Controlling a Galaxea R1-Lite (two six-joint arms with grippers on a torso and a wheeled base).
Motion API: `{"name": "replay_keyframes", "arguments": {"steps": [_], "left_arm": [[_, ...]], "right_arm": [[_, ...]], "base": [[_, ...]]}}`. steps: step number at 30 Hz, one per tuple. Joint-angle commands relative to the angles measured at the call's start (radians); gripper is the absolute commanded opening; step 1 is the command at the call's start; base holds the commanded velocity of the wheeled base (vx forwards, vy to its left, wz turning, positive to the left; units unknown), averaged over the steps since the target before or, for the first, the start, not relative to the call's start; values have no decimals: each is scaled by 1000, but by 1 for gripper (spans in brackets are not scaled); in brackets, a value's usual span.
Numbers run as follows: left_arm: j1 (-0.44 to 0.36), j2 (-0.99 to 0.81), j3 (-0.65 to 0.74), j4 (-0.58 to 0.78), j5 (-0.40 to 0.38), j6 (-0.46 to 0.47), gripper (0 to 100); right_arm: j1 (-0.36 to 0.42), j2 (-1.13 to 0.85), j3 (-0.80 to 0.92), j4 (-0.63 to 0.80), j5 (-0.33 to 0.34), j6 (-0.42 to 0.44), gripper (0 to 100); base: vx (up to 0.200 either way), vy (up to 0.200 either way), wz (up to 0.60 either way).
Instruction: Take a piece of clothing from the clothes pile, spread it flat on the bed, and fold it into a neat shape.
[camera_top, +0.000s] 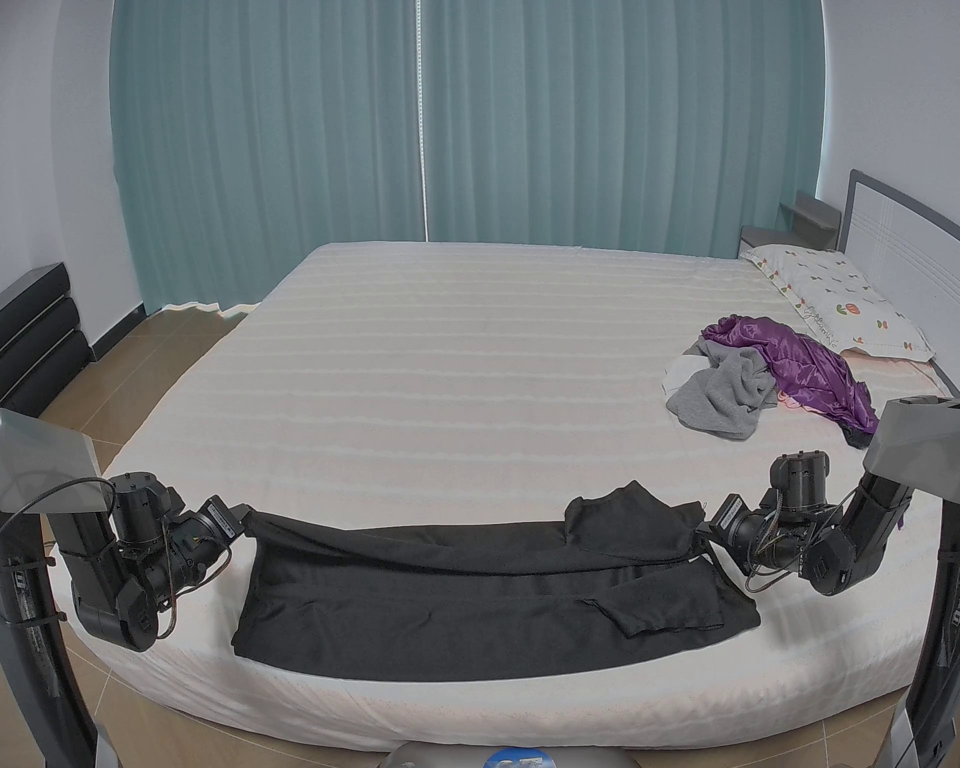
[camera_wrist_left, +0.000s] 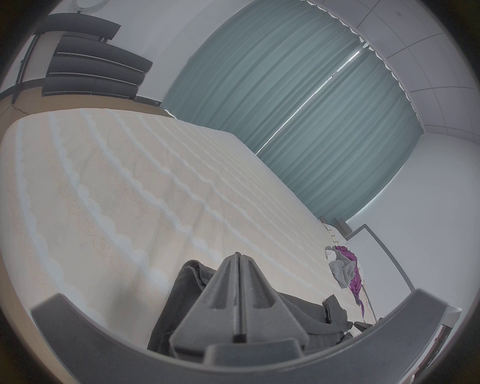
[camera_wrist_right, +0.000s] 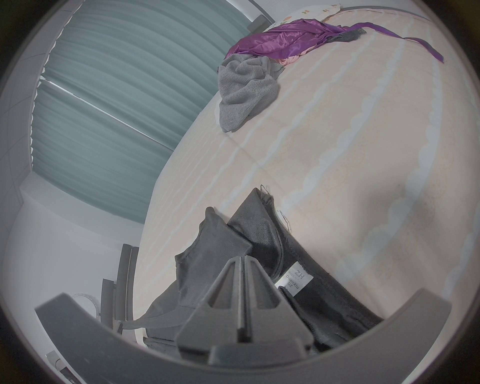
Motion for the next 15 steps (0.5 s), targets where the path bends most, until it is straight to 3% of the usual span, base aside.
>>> {"name": "replay_keyframes", "arguments": {"steps": [1,15], "left_arm": [[0,0,0,-1,0,0,0],[0,0,0,-1,0,0,0]], "right_arm": [[4,6,3,0,1,-1,100],[10,45,-32,0,-1,-2,100]], "base": [[0,0,0],[0,0,0]]}}
